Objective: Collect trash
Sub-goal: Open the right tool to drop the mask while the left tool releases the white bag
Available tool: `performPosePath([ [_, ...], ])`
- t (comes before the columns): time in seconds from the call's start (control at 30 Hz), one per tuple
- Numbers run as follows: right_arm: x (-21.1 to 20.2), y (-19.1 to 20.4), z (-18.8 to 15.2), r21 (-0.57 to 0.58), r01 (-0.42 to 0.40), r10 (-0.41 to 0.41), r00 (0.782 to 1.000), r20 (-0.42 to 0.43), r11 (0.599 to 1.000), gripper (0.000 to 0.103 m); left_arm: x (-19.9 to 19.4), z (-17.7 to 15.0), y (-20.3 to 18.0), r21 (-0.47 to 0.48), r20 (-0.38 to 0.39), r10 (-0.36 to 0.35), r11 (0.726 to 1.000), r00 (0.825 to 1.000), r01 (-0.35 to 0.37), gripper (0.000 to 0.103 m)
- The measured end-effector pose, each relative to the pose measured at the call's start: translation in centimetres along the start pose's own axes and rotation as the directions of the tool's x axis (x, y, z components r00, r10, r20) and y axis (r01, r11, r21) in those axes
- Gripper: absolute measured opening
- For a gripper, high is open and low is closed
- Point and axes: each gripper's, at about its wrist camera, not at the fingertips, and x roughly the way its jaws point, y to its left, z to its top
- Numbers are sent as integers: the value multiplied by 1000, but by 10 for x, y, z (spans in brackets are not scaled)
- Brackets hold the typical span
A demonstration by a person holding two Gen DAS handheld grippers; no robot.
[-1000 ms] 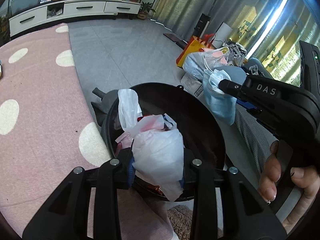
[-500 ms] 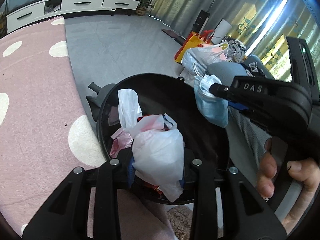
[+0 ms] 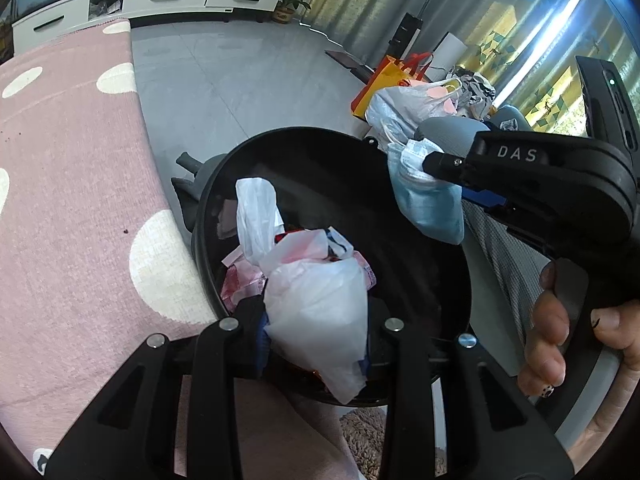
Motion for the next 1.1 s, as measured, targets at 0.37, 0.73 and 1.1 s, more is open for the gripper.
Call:
performPosePath([
  [0.37, 4, 1, 1, -7, 10, -10, 1000, -13, 1000, 22, 4, 0, -3, 13, -7, 3, 1000, 1000, -3, 34],
  [0.73, 6, 2, -1, -19, 23, -24, 999, -22, 1000, 22, 6, 1, -6, 22, -16, -2, 1000, 1000, 2, 35],
  [1.1, 8, 1, -1, -21, 32, -32, 999, -29, 999, 22, 7, 1, -7, 15, -20, -16, 1000, 1000, 17, 35],
])
